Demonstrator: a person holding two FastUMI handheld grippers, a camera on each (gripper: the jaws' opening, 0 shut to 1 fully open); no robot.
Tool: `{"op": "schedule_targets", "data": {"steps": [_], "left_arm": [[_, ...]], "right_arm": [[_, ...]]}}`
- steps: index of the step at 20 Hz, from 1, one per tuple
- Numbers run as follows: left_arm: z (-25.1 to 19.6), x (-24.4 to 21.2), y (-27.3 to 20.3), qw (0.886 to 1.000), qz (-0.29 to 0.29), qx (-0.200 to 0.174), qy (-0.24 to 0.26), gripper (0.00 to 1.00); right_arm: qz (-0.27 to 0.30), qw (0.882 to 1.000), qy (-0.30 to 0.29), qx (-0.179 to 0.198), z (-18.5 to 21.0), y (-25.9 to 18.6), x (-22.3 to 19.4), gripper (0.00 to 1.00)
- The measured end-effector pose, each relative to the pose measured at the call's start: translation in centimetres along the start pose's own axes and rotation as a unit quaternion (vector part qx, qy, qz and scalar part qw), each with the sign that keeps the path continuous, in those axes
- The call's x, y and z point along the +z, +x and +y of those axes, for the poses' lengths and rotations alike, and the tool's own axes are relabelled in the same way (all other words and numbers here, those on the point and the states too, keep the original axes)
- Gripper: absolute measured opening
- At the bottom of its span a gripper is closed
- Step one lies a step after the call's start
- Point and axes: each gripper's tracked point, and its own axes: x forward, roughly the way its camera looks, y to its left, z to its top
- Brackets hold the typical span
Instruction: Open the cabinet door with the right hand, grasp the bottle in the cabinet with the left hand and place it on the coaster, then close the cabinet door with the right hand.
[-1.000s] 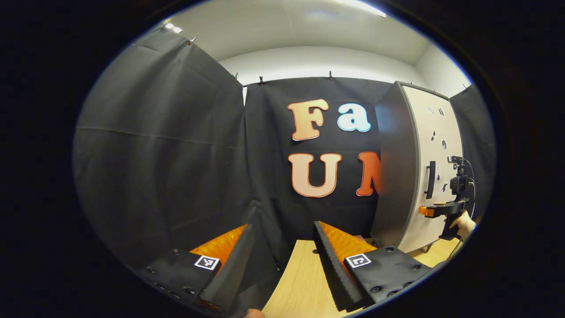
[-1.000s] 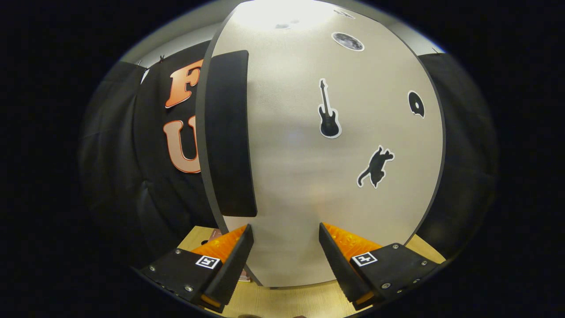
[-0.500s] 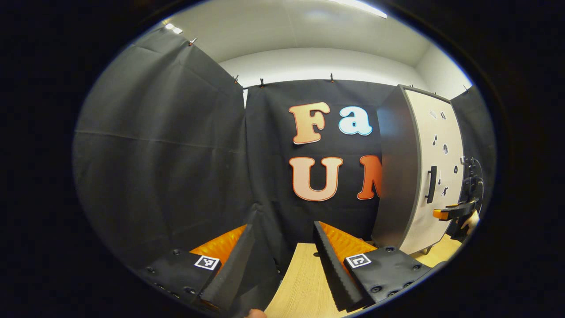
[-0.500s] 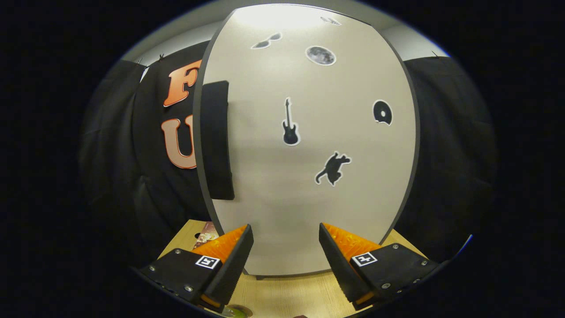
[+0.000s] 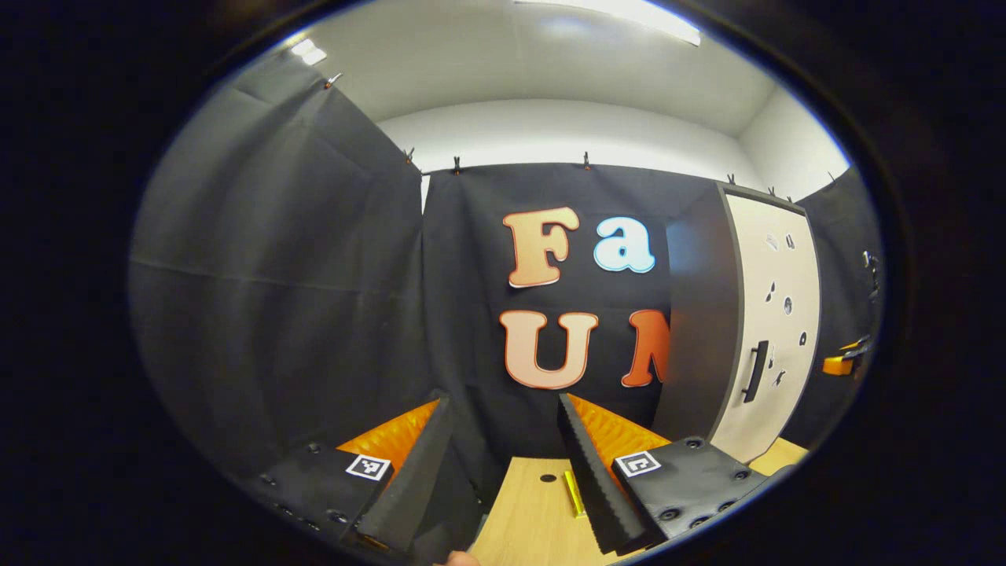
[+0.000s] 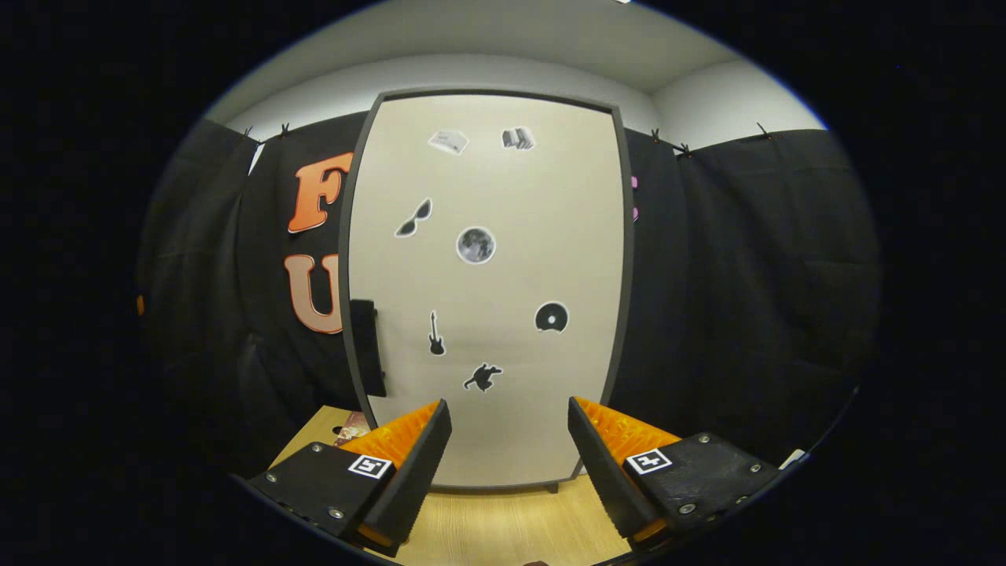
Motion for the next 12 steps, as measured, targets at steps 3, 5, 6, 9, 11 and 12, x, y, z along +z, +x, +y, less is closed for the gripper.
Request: {"op": "schedule_targets", "data": {"steps": [3, 5, 6, 9, 11, 12], "left_arm": [[0.3, 2.5, 0.2, 1.000, -0.011, 0.010, 0.005, 0.88], [0.5, 3.9, 0.2, 1.000, -0.013, 0.011, -0.002, 0.88], [0.6, 4.7, 0.1, 1.000, -0.016, 0.010, -0.001, 0.88], [2.4, 8.3, -0.3, 0.998, -0.045, 0.035, 0.026, 0.88], [2.1, 9.7, -0.6, 0.998, -0.054, 0.034, 0.021, 0.87], [1.7, 9.6, -0.7, 0.998, -0.053, 0.029, 0.017, 0.90]], "right_arm": [[-0.029, 0.999, -0.004, -0.013, -3.0, -3.9, 4.4, 0.93], [-0.048, 0.999, -0.012, -0.024, -4.7, -6.6, 7.0, 0.93], [-0.058, 0.998, -0.019, -0.032, -5.7, -7.6, 8.0, 0.93], [-0.080, 0.995, -0.033, -0.058, -8.5, -10.2, 10.6, 0.93], [-0.086, 0.993, -0.035, -0.069, -9.6, -11.4, 11.3, 0.93], [-0.088, 0.993, -0.036, -0.072, -9.9, -11.7, 11.4, 0.93]]}}
